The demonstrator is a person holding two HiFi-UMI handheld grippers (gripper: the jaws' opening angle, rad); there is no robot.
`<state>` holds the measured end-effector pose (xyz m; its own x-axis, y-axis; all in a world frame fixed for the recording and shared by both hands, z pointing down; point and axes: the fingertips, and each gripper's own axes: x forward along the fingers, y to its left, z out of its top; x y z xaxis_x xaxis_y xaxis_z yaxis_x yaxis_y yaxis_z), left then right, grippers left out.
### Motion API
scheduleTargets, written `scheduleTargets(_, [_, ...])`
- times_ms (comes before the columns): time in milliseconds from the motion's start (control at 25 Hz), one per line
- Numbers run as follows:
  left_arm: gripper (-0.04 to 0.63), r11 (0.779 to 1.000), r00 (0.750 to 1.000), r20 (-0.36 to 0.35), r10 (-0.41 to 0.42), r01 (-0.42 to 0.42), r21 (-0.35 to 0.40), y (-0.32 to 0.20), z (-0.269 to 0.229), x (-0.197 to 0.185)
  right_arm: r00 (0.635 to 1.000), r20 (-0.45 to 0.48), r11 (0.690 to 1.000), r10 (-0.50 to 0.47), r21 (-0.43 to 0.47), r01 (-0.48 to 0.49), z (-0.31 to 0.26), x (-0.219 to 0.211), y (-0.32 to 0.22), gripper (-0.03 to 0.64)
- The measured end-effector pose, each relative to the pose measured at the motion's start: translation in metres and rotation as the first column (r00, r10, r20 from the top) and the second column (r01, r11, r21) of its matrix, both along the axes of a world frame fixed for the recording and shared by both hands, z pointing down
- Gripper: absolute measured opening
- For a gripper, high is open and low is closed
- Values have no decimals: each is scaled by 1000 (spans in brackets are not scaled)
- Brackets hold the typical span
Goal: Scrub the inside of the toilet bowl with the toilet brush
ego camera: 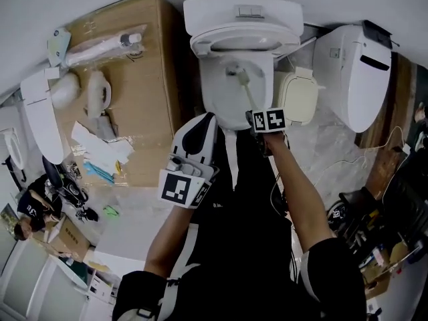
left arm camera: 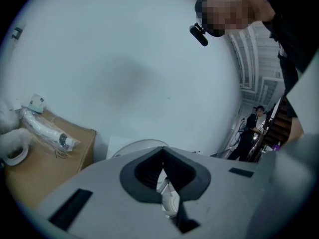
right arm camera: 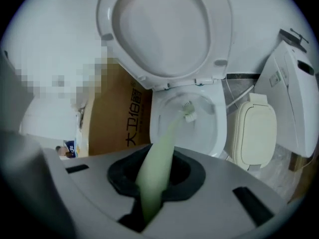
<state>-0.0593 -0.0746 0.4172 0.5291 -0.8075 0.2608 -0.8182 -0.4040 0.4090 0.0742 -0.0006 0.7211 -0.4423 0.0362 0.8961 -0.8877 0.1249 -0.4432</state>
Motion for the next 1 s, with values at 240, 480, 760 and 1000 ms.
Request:
scheduleTargets(240, [6,993,994,11,111,-111,37,5,-34,8,982,123,987,144,52,-151,-87,-6,12,58])
scheduleTargets(480, [6,992,994,3,114,-114,63,24,-77,25,940,229,958,252,79,-276,-176,7,30,58])
scheduleTargets(760, [6,989,996,-3,92,-91,117,51,-127,51,922,308,946,236,145,-291,-261,24,48,58])
scheduleTargets(1000, [6,982,996,16,83,-84,168,63,-150,62,902,379,939,206,183,-292,-301,24,53,58])
